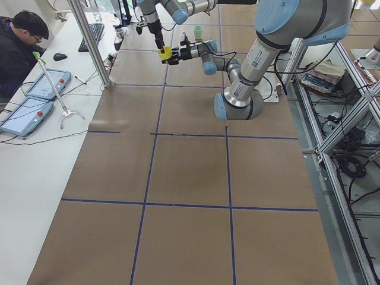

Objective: Transfer and stack yellow cup on green cup

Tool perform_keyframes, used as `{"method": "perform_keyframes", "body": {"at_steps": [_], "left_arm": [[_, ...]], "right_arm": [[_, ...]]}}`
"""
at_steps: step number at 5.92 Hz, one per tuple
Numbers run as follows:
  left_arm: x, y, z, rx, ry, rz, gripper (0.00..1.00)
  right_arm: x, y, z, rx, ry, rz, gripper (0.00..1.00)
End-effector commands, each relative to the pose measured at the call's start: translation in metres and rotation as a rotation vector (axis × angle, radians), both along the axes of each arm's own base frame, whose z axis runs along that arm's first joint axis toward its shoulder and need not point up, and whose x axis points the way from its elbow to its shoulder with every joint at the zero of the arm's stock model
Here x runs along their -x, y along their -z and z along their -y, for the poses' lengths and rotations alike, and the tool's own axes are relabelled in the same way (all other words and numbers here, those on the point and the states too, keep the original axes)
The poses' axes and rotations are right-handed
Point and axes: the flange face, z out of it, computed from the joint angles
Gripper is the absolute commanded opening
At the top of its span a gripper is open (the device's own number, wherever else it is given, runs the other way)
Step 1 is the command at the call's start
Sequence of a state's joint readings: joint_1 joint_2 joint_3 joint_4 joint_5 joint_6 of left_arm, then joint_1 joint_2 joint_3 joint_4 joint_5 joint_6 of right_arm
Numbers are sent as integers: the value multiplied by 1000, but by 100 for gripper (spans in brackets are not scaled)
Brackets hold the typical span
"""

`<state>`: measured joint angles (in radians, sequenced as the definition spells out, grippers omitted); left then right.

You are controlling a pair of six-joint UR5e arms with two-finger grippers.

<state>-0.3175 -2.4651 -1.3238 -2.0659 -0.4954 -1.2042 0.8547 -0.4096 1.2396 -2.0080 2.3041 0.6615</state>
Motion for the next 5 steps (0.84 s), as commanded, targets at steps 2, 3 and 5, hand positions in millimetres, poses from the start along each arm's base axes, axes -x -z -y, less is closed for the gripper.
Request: {"method": "perform_keyframes", "body": {"at_steps": [2, 3, 5], "left_arm": [[0, 0, 0, 0, -1, -1, 40], [0, 0, 0, 1, -3, -1, 40], [0, -1, 0, 2, -4, -1, 40]], "right_arm": [[1, 3, -4, 2, 6, -3, 68], [-8, 8, -13, 2, 28, -15, 58], [-2, 5, -22, 3, 56, -27, 49]]}}
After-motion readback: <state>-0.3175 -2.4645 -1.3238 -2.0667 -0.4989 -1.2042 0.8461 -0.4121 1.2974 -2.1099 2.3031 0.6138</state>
